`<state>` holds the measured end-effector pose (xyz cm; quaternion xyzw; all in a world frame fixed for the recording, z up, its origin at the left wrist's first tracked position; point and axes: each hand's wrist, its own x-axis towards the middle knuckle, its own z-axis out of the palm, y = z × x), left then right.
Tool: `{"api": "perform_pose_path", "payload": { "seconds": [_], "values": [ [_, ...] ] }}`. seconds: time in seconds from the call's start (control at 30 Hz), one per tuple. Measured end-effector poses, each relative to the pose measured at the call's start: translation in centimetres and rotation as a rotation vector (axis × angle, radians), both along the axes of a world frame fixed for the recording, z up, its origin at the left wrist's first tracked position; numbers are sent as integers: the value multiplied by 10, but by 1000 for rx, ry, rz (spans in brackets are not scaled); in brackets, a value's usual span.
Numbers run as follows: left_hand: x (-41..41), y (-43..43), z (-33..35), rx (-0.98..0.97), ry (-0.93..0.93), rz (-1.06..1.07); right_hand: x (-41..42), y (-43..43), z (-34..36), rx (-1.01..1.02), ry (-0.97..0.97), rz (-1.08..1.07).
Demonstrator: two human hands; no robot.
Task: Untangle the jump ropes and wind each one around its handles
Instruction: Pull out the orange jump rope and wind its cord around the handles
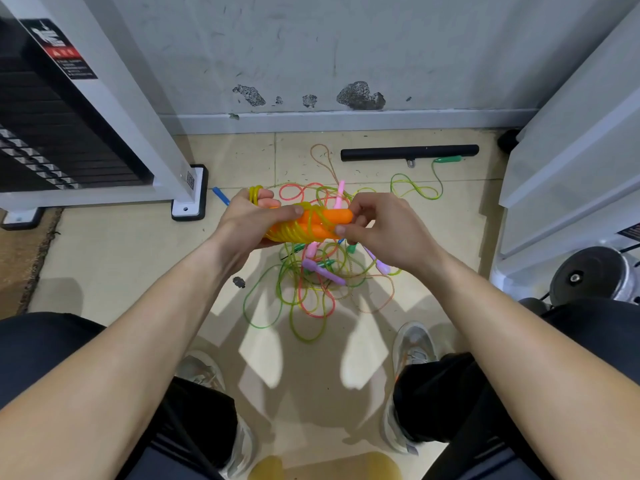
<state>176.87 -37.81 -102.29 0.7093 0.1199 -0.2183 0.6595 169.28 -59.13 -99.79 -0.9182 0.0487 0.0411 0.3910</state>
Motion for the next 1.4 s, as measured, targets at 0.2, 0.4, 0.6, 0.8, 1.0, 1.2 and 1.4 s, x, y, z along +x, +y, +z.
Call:
{"api": "perform_pose_path", "payload": {
  "seconds": [0.2,0.4,0.6,0.8,1.0,1.2,1.4],
  "values": [
    [3,7,7,55,-81,-159,0,-5,2,217,55,187],
    [1,13,11,199,-258,-412,-4,-7,-9,479,407,355],
    [-3,13,21,317,-403,-581,-6,0,-13,383,444,419],
    [-6,7,31,406,-489,-661,-4,-1,-13,291,447,398],
    [-16,-9,31,473,-567,-815,-5,2,-22,-138,446,566],
    [-17,-7,35,523,-616,-808,-9,4,-14,87,430,445],
    [-24,-4,51,772,-667,-909,-13,8,-13,231,481,377]
  ]
}}
